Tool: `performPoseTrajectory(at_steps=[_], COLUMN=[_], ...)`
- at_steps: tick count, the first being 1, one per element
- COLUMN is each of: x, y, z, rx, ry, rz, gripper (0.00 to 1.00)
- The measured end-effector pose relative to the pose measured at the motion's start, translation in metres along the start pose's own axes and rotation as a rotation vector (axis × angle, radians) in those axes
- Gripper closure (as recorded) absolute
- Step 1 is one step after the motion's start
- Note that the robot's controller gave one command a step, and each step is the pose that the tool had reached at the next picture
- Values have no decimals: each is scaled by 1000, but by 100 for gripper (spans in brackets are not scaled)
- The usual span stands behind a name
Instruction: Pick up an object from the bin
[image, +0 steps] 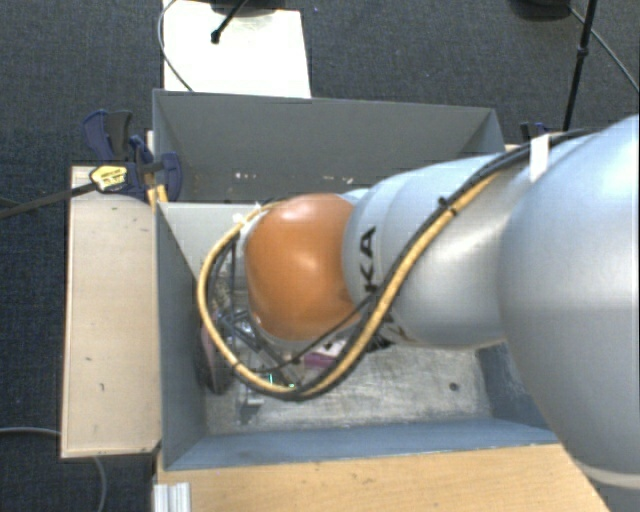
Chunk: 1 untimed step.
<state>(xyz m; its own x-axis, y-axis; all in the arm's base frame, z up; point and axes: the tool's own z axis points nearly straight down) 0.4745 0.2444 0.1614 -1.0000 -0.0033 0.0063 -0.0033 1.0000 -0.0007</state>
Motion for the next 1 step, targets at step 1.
performPoseTrajectory(at_steps=[1], x=[-60], y=[-5], z=[43], rx=[-2], ry=[-15], rz=[-465], gripper=[0])
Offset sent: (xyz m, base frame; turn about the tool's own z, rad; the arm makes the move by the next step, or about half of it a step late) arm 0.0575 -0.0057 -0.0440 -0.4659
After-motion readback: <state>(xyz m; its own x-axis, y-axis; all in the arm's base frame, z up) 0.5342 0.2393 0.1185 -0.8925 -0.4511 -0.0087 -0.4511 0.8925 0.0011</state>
